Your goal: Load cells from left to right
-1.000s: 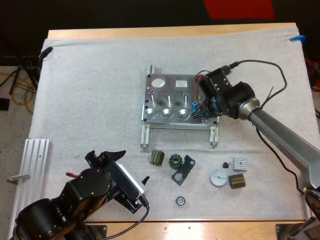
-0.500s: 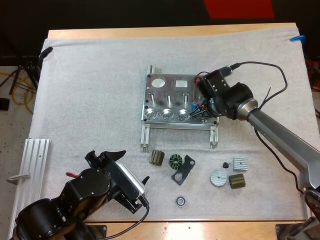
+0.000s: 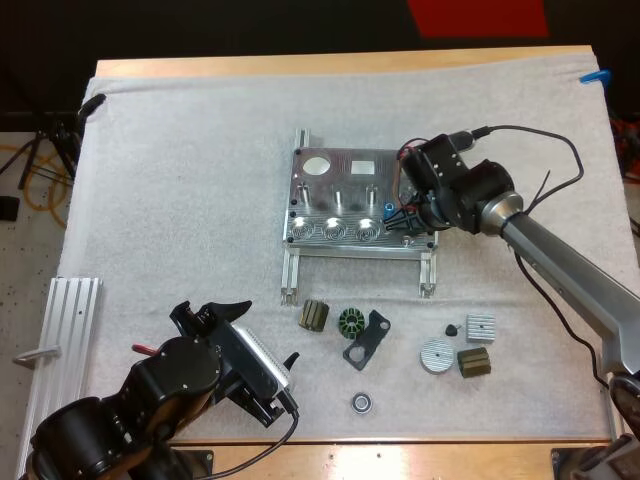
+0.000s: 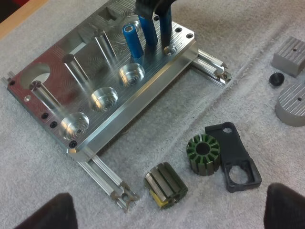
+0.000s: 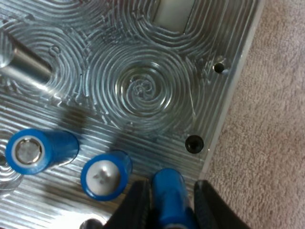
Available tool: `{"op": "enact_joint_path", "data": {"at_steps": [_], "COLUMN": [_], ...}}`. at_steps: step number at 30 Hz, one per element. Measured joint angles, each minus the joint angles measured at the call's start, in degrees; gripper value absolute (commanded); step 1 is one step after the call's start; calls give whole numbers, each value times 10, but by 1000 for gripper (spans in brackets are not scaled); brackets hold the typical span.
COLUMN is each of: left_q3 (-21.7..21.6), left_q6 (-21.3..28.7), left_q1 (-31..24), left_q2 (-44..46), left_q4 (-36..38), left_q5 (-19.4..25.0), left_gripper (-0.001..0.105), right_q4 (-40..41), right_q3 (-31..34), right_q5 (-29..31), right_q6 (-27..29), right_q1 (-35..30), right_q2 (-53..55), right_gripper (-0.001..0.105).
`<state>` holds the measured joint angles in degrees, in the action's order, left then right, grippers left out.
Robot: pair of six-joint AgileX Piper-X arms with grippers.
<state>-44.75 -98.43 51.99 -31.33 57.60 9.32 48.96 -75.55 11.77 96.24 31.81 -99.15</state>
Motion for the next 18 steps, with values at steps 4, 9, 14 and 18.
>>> {"op": "enact_joint_path", "data": {"at_steps": [4, 9, 14, 18], "left_q3": [0, 0, 0, 0], "left_q6": [0, 0, 0, 0], "left_q1": [0, 0, 0, 0], "left_q2": [0, 0, 0, 0], "left_q4": [0, 0, 0, 0], "left_q5": [0, 0, 0, 0], "left_gripper": [78, 78, 78, 78], "right_q4": [0, 2, 17, 14], "right_q3": [0, 0, 2, 2], "right_q5": [0, 4, 14, 17], "right_q6": [0, 0, 0, 0], "right_q1": [0, 0, -7, -7], "right_q2": [0, 0, -11, -11], "right_gripper": [6, 43, 48, 47]}}
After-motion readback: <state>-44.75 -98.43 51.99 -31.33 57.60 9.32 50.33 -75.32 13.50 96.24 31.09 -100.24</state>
